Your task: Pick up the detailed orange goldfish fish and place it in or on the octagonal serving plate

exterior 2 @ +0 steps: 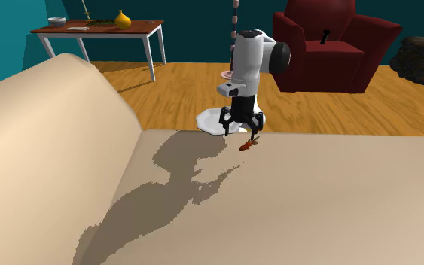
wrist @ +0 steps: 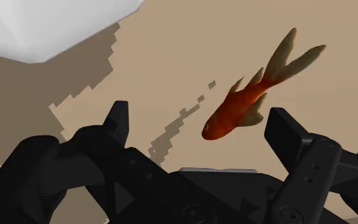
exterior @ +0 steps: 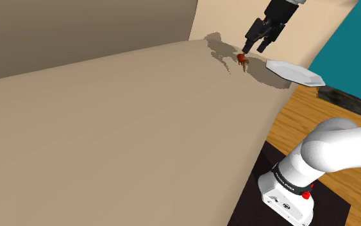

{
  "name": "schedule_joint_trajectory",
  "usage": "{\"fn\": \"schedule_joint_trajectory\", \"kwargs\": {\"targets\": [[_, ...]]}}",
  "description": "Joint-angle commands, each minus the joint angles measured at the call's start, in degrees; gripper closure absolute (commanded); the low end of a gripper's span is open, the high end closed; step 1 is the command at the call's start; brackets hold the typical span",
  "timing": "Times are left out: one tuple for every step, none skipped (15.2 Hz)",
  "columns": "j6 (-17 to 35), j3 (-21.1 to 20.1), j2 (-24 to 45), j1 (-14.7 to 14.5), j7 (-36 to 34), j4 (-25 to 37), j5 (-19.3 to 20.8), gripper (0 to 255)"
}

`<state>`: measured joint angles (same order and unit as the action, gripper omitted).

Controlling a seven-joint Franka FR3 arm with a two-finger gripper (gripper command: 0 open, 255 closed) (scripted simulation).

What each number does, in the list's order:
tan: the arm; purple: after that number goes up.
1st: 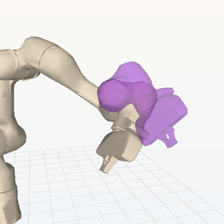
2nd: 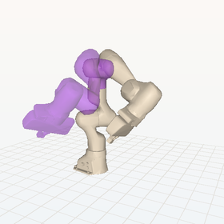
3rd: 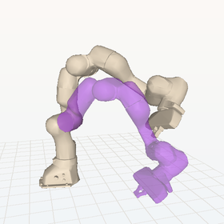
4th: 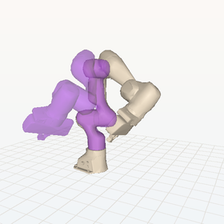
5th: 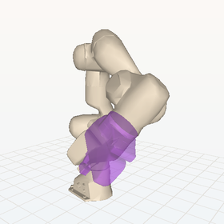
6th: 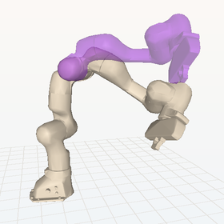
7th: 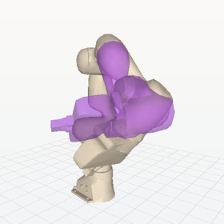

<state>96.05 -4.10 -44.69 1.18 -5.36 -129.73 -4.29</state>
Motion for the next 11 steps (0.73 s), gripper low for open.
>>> {"fn": "schedule_joint_trajectory", "kwargs": {"targets": [[0.0, 0.0, 0.0, 0.0, 0.0, 0.0, 0.0, 0], [-2.6, -5.2, 2.2, 3.5, -12.3, 3.0, 0.1, 0], [-5.7, -10.7, 5.2, 7.9, -24.2, 6.9, 0.0, 0], [-9.2, -15.7, 8.8, 12.1, -35.8, 11.4, 0.1, 0], [-8.5, -15.8, 8.5, 12.2, -35.7, 10.4, 0.0, 0], [-7.8, -15.8, 8.3, 12.1, -35.6, 9.5, -0.1, 0], [-7.0, -15.8, 8.1, 12.1, -35.6, 8.5, -0.1, 0], [-6.3, -15.8, 7.9, 12.0, -35.5, 7.6, -0.2, 0], [-5.6, -15.8, 7.7, 12.0, -35.5, 6.7, -0.3, 0], [-4.8, -15.8, 7.5, 11.9, -35.5, 5.7, -0.3, 0], [-4.1, -15.8, 7.3, 11.9, -35.4, 4.8, -0.4, 0]]}}
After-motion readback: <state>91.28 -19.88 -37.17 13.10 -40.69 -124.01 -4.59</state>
